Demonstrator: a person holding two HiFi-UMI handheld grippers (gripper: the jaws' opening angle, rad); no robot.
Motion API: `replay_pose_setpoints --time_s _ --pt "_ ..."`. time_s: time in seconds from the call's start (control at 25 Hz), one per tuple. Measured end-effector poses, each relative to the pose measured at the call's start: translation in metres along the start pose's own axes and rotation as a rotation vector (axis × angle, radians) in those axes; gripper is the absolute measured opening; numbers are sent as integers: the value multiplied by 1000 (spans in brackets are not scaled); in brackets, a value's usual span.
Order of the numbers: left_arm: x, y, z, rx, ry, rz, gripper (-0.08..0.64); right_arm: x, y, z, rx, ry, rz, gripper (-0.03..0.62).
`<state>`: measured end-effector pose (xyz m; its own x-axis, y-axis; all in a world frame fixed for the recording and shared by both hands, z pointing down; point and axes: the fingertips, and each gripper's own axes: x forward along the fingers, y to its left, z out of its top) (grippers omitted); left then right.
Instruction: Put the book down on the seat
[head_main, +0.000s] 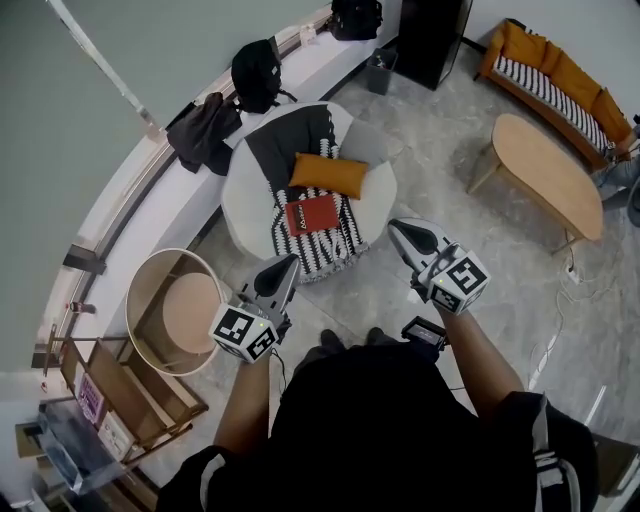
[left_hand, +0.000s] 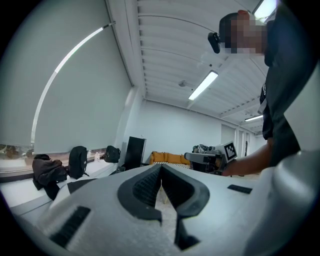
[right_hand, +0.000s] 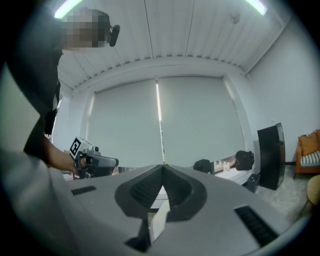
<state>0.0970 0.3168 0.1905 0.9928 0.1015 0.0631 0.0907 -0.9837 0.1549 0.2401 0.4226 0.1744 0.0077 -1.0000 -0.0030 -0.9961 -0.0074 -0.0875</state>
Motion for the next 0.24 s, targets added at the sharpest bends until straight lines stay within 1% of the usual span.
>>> replay_pose_setpoints --time_s 0.24 --pt "-1 3 -4 -11 -2 -17 25 5 0 -4 2 9 -12 28"
